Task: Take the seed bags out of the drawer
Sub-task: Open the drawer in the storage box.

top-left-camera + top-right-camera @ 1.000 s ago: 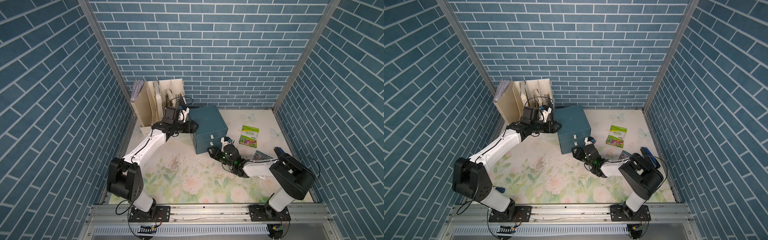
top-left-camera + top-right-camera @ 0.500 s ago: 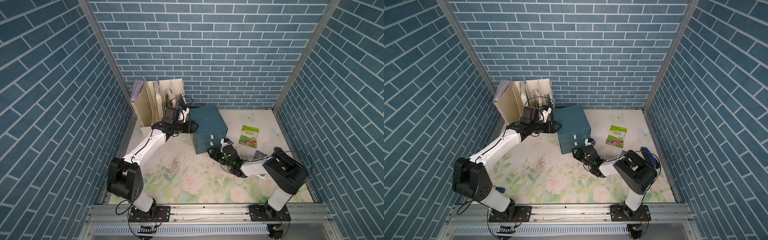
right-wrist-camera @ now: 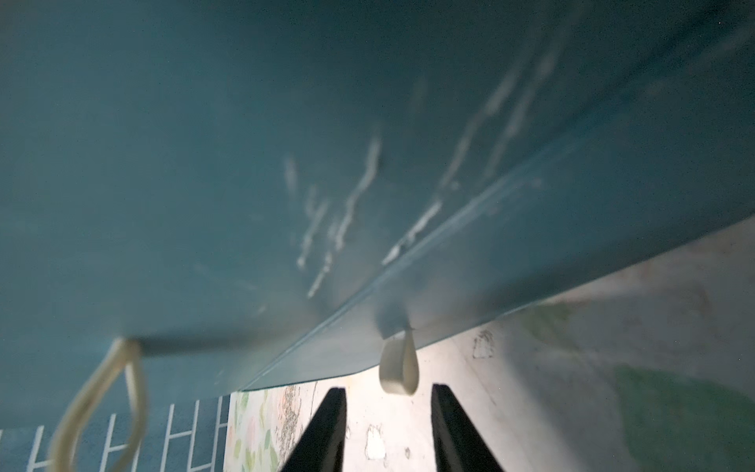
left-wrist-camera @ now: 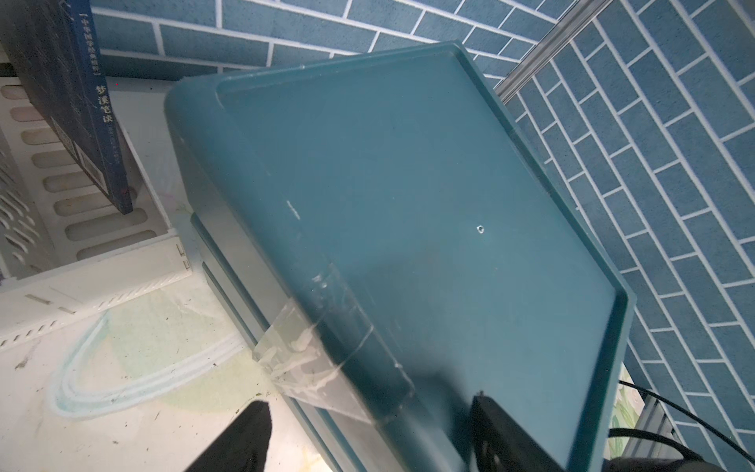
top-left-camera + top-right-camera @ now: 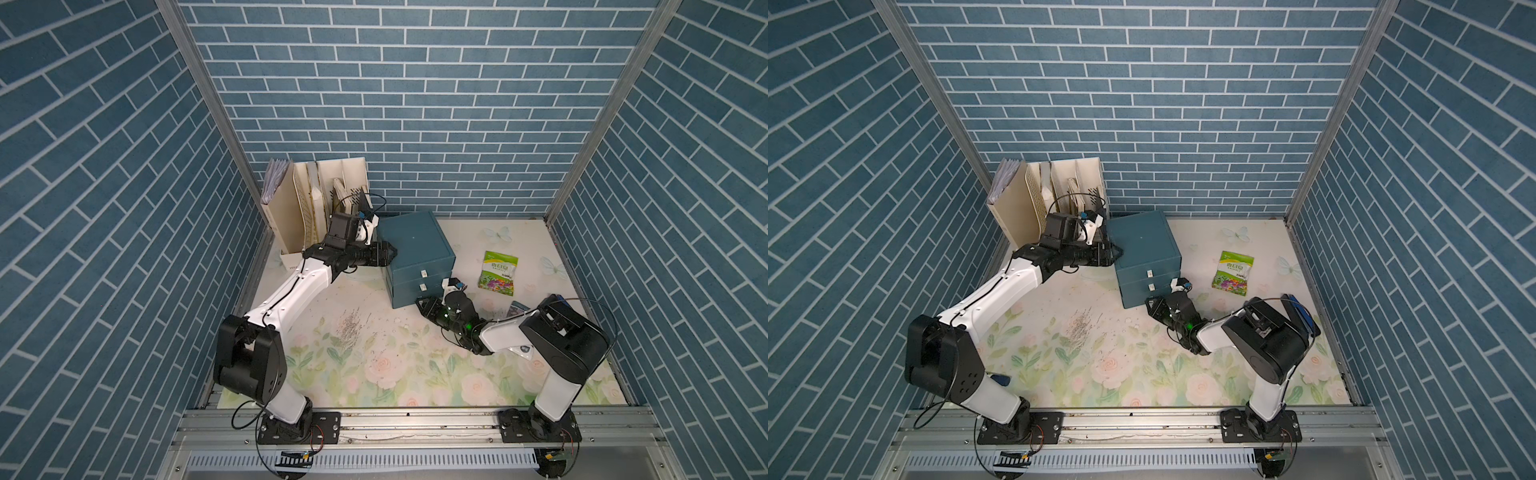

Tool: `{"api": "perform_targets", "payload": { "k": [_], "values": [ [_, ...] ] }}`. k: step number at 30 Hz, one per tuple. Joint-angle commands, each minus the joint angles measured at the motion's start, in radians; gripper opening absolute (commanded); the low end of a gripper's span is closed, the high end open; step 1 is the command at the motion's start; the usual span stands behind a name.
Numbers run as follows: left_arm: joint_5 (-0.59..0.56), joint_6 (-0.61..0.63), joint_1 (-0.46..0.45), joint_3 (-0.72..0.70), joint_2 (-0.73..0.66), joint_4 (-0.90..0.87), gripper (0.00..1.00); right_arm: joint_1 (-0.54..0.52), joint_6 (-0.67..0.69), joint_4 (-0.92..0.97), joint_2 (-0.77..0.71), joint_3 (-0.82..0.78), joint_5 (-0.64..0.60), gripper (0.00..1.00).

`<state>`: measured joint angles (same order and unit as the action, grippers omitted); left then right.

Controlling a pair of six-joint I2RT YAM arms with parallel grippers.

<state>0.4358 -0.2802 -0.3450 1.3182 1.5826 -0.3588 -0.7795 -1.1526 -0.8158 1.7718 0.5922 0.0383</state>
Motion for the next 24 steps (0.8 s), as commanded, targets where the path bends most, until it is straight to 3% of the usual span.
{"api": "perform_targets", "payload": {
  "k": [1, 21, 24],
  "values": [
    [-0.065, 0.041, 0.018, -0.047, 0.046, -0.177, 0.8, 0.009, -0.012, -0.034, 0.018, 0.008, -0.013, 0.33],
    [-0.068, 0.044, 0.018, -0.053, 0.041, -0.178, 0.81, 0.019, -0.029, -0.049, 0.041, 0.034, -0.031, 0.18],
    [-0.066, 0.044, 0.018, -0.053, 0.041, -0.177, 0.81, 0.02, -0.031, -0.049, 0.047, 0.04, -0.03, 0.12]
  ]
}}
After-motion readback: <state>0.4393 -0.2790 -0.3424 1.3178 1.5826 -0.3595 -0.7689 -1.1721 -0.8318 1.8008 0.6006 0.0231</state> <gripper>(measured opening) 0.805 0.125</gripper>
